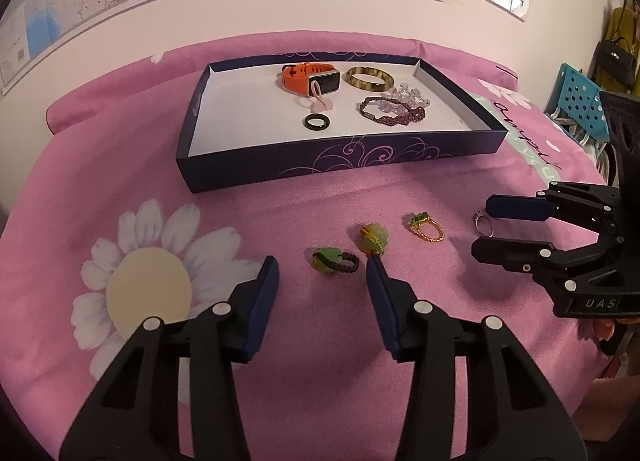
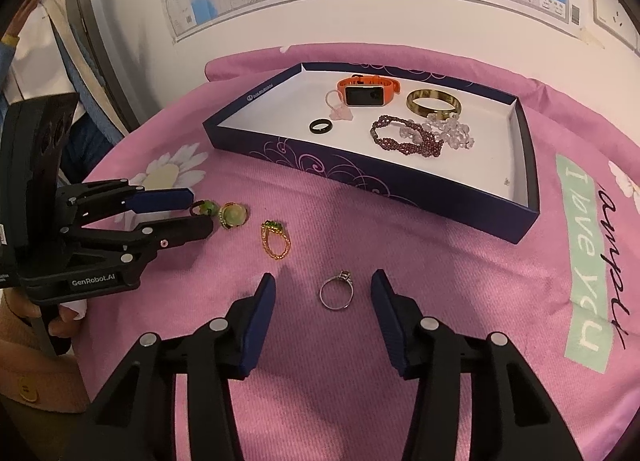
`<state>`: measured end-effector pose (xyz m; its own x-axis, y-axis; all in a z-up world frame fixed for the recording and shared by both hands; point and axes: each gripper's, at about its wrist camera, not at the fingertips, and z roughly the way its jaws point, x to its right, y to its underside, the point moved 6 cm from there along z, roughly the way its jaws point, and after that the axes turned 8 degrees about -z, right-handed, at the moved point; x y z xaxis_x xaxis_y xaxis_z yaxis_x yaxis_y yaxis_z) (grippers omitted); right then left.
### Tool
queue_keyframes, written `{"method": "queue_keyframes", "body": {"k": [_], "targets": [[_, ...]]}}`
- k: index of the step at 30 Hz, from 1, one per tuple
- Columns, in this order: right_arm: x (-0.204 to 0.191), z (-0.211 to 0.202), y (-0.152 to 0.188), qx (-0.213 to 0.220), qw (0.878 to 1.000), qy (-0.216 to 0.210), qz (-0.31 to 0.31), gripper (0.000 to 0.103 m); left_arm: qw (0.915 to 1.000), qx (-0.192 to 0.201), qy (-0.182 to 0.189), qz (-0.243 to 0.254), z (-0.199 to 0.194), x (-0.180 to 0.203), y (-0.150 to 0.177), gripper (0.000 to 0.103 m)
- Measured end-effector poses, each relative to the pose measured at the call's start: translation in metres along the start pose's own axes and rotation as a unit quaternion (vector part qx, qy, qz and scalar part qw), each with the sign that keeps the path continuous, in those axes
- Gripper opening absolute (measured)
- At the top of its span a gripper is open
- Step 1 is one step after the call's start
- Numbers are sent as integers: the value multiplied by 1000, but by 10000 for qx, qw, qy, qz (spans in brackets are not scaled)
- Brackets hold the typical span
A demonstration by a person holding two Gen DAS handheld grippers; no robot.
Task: Organize jewelry
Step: 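Close the left tool on the green-stone ring while the right tool grasps the silver ring, then carry the green-stone ring with the left tool while the right tool carries the silver ring into the box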
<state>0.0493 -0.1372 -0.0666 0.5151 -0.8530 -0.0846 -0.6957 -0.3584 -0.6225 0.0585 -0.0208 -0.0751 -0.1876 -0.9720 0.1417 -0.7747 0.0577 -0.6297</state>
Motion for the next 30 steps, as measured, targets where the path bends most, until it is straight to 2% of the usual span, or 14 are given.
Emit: {"method": "queue_keyframes", "body": {"k": [6,8,14,30], "targets": [[0,1,-1,-33,9999,105,-48,35,10000,-32,49,37,3,3,-1,34],[2,1,0,-41,9999,152,-57,32,9999,-44,78,55,3,4,0,25],[8,0,0,-44,9999,166,19,16,9999,-42,90,74,2,6,1,24],[6,-5,1,80,9998,-12,156,16,9999,5,121,-6,-3,5,-1,23]]}}
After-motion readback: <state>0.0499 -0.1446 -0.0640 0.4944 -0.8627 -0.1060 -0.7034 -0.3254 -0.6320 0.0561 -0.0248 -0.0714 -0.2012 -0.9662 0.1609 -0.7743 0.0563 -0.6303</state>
